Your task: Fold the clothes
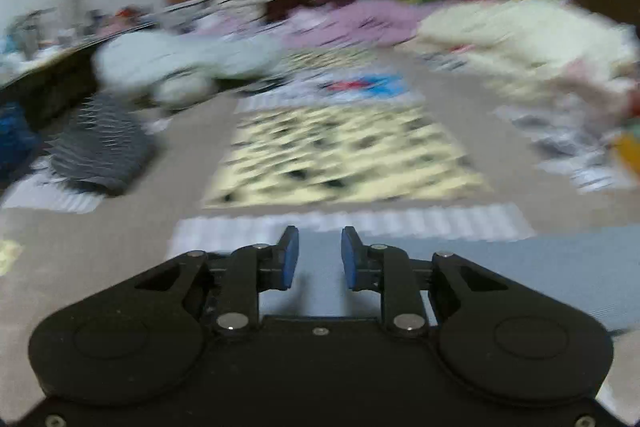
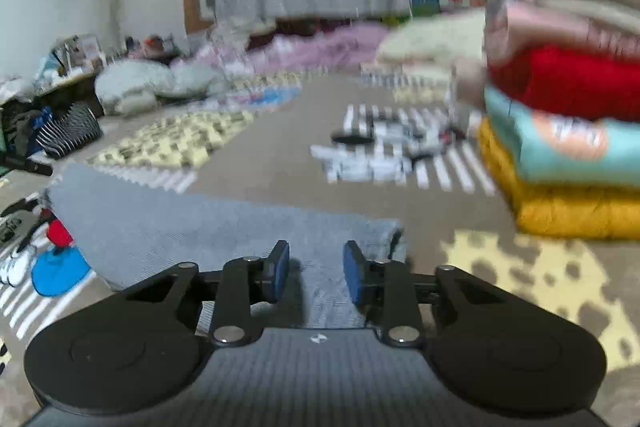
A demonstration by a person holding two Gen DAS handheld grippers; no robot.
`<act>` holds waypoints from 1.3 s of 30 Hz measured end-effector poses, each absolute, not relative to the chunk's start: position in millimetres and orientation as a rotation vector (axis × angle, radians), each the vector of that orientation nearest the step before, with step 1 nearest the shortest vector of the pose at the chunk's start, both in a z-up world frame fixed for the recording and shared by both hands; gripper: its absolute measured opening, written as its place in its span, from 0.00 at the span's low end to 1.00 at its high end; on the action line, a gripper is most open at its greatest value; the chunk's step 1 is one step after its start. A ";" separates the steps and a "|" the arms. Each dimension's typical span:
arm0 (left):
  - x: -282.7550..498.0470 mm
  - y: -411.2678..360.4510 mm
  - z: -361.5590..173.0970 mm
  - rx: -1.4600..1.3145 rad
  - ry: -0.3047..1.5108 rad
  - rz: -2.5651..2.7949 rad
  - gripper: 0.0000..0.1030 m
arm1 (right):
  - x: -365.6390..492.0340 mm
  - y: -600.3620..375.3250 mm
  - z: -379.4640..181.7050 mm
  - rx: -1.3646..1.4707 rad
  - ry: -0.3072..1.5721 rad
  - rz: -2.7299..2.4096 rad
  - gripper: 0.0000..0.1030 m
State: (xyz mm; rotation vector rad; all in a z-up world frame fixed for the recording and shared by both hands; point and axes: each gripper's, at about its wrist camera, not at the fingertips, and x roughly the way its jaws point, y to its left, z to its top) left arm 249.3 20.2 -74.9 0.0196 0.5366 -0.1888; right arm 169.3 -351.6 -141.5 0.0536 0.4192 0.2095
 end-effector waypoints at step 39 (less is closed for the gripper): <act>259.7 -58.8 -125.5 0.127 0.628 -0.325 0.33 | 201.6 -386.4 -170.8 0.280 0.480 0.142 0.05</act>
